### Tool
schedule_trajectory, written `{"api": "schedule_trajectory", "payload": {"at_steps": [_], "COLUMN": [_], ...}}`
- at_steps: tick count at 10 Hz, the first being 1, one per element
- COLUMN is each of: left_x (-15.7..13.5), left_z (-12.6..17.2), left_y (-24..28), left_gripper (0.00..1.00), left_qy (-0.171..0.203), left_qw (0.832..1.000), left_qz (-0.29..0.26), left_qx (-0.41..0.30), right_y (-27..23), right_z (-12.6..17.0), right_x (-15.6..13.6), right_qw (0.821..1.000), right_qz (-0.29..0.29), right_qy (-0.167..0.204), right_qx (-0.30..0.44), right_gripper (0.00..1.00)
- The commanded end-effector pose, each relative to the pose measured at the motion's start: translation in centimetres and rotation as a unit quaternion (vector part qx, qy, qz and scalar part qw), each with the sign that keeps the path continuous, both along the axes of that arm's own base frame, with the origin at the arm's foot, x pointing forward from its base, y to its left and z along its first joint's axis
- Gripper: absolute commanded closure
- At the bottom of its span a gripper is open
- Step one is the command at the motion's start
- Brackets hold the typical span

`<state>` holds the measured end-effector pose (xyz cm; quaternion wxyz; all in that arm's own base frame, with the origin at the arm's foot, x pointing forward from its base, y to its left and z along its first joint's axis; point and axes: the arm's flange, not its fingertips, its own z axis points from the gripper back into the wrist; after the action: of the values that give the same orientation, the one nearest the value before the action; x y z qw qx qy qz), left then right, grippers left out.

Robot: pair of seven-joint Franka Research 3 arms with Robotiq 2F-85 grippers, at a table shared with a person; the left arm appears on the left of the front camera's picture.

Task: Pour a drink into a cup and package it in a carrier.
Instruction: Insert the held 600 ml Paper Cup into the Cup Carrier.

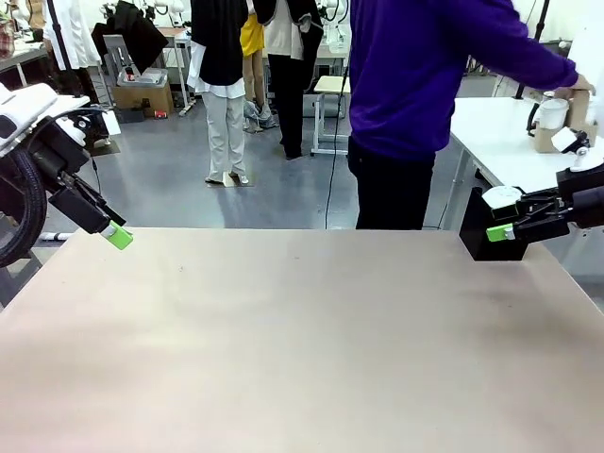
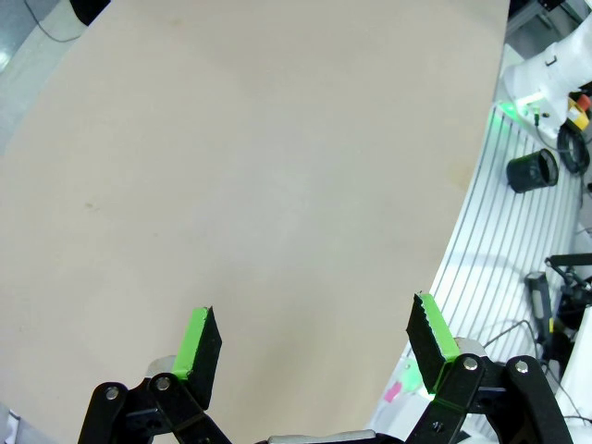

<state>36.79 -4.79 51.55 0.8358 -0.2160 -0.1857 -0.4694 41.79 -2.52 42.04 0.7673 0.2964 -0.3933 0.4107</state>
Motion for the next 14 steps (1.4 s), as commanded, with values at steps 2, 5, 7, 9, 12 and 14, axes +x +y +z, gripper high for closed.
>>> {"api": "schedule_trajectory", "payload": {"at_steps": [2,5,7,9,12,14], "left_x": [-0.06,-0.06,-0.06,-0.06,-0.06,-0.06], "left_z": [-0.03,-0.03,-0.03,-0.03,-0.03,-0.03], "left_y": [-0.10,-0.10,-0.10,-0.10,-0.10,-0.10], "left_gripper": [0.00,0.00,0.00,0.00,0.00,0.00], "left_qy": [-0.001,-0.001,-0.001,-0.001,-0.001,-0.001], "left_qw": [1.000,1.000,1.000,1.000,1.000,1.000], "left_qz": [-0.002,-0.002,-0.002,-0.002,-0.002,-0.002], "left_qx": [-0.011,-0.011,-0.011,-0.011,-0.011,-0.011], "right_y": [-0.10,-0.10,-0.10,-0.10,-0.10,-0.10], "right_z": [0.22,0.22,0.22,0.22,0.22,0.22], "right_x": [0.10,0.10,0.10,0.10,0.10,0.10], "right_qw": [1.000,1.000,1.000,1.000,1.000,1.000], "right_qz": [0.006,0.006,0.006,0.006,0.006,0.006], "right_qy": [-0.003,-0.003,-0.003,-0.003,-0.003,-0.003], "right_qx": [0.004,0.004,0.004,0.004,0.004,0.004], "right_gripper": [0.00,0.00,0.00,0.00,0.00,0.00]}}
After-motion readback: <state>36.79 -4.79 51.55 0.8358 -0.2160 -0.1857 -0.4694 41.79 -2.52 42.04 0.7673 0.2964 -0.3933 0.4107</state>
